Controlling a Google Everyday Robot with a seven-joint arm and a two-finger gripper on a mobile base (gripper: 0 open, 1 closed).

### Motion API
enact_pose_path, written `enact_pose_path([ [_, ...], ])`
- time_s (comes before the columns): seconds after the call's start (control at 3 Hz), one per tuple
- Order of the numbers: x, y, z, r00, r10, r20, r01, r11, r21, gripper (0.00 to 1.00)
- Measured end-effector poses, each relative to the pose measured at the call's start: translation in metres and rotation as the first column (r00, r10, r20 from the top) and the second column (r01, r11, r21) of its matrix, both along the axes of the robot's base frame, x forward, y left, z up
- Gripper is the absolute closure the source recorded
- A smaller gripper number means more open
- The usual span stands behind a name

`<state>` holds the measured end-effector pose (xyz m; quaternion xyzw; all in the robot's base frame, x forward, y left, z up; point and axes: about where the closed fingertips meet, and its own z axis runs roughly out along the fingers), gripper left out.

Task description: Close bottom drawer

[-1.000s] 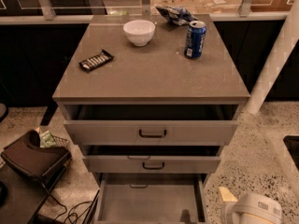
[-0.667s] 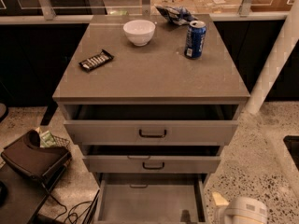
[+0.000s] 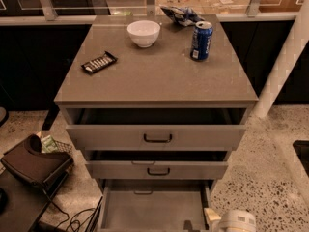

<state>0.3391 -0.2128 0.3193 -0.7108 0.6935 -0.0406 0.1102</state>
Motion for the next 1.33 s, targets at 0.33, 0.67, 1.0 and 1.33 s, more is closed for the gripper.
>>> enact_pose_path([
  [0.33,0.000,0.000,0.000,1.0000,0.000,0.000,0.000,1.000,0.000,0.00],
  [0.67,0.002,0.009,-0.014,0.9999,0.004,-0.010,-0.003,0.999,0.047,0.00],
  [1.0,0.008,0.027,-0.038,0.9992,0.019,-0.034,-0.017,0.997,0.069,0.00],
  [1.33,0.011,0.040,-0.053,0.9980,0.041,-0.047,-0.038,0.997,0.064,0.00],
])
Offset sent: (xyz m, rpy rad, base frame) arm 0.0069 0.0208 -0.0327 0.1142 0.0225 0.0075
